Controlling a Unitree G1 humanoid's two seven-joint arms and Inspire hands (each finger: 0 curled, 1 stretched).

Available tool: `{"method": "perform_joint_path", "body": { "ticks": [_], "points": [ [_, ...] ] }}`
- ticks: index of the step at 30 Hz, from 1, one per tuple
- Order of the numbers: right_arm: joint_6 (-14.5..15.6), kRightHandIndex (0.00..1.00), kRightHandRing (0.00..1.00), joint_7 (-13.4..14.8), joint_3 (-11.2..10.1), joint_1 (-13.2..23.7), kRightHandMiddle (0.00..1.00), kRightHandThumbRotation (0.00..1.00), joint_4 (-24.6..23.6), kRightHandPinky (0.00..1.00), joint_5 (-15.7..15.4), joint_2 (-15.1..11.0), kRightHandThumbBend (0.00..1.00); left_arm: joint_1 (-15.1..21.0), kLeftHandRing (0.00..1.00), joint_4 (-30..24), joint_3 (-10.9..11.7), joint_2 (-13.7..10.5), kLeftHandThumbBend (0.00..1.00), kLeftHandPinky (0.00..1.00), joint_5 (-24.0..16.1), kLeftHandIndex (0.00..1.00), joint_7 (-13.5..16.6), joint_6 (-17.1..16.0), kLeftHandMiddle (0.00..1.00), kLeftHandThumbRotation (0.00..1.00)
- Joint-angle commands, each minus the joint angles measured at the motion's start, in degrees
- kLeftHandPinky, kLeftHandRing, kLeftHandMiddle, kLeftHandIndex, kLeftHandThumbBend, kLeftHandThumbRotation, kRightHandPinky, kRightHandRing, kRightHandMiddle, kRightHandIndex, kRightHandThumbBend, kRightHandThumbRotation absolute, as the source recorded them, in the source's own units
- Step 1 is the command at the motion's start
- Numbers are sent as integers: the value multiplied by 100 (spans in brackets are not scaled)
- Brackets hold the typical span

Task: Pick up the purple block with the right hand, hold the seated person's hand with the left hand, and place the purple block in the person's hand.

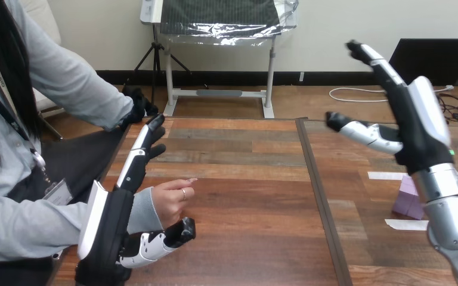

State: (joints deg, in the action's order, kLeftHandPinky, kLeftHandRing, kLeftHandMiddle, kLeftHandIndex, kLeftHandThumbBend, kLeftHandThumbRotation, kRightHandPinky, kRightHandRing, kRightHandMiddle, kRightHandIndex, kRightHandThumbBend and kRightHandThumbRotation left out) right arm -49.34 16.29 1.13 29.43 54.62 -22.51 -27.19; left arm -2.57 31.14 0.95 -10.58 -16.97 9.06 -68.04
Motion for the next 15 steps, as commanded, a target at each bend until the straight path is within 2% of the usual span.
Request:
{"method": "perform_joint_path", "body": {
  "ticks": [1, 8, 11, 15],
  "points": [
    [181, 91, 91, 155, 16, 528, 90, 84, 283, 83, -77, -174, 100, 221, 93, -85, 53, -19, 100, 86, 44, 95, 16, -126, 96, 85],
    [265, 91, 91, 290, 81, 737, 89, 83, 616, 82, -181, -246, 100, 268, 93, -20, 38, -49, 100, 86, 96, 96, -19, -203, 97, 84],
    [340, 91, 91, 355, 128, 826, 89, 82, 749, 82, -257, -291, 100, 260, 93, -49, 102, -41, 100, 86, -23, 96, 39, -189, 96, 85],
    [490, 90, 91, 465, 192, 949, 89, 82, 932, 81, -356, -348, 100, 267, 93, -47, 74, -64, 100, 85, 40, 96, -7, -208, 96, 85]
  ]
}}
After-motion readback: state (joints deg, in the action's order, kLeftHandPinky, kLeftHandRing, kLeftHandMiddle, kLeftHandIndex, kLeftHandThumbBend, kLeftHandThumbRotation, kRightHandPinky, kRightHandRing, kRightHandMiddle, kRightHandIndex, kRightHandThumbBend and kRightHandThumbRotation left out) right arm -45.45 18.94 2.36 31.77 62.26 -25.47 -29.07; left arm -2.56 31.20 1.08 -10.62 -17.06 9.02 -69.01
